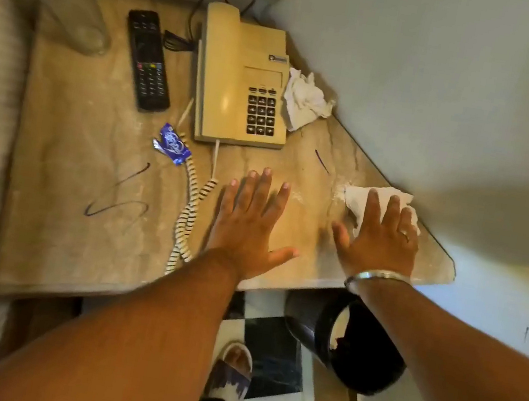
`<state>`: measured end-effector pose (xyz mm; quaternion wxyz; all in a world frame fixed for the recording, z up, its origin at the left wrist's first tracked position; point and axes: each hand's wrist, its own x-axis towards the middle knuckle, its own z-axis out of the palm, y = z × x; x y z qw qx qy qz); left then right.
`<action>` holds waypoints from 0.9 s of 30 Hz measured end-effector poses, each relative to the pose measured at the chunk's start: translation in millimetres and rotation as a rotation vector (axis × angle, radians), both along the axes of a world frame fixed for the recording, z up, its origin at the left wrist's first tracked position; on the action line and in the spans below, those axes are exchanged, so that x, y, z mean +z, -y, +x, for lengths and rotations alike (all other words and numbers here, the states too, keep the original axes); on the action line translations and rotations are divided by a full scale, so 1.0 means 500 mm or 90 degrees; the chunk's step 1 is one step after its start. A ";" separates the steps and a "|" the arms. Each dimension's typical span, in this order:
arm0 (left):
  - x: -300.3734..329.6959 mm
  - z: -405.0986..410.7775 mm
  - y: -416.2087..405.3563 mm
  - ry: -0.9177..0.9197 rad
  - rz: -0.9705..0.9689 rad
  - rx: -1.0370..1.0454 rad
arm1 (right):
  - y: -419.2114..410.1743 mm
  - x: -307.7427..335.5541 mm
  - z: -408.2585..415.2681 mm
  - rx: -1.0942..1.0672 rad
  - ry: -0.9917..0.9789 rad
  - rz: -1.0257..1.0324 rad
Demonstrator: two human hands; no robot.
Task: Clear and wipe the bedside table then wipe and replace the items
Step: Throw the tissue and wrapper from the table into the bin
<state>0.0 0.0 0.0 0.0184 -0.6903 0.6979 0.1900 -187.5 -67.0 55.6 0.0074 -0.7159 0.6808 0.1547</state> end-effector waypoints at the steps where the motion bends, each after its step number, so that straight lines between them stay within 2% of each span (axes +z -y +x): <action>1: -0.015 -0.004 -0.006 0.005 -0.013 -0.004 | 0.012 -0.014 -0.011 -0.043 0.027 -0.023; 3: -0.044 0.002 -0.022 0.025 -0.058 -0.018 | 0.033 -0.049 -0.025 -0.123 0.049 -0.059; 4: -0.081 -0.008 -0.054 0.023 -0.045 -0.031 | 0.024 -0.087 -0.043 -0.174 0.032 -0.029; 7: -0.069 0.004 -0.051 0.033 -0.057 -0.041 | 0.033 -0.101 -0.032 -0.211 0.026 -0.052; 11: -0.059 0.018 -0.005 0.010 -0.094 -0.034 | 0.065 -0.081 -0.016 -0.239 0.142 -0.147; 15: -0.059 0.023 -0.009 0.028 -0.093 -0.031 | -0.038 -0.058 -0.024 -0.261 0.266 -0.181; 21: -0.055 0.009 -0.016 0.020 -0.090 -0.033 | -0.272 -0.109 -0.189 -0.302 0.171 -0.123; 27: -0.061 0.010 -0.013 0.015 -0.096 -0.030 | -0.285 -0.211 -0.289 -0.393 0.095 -0.072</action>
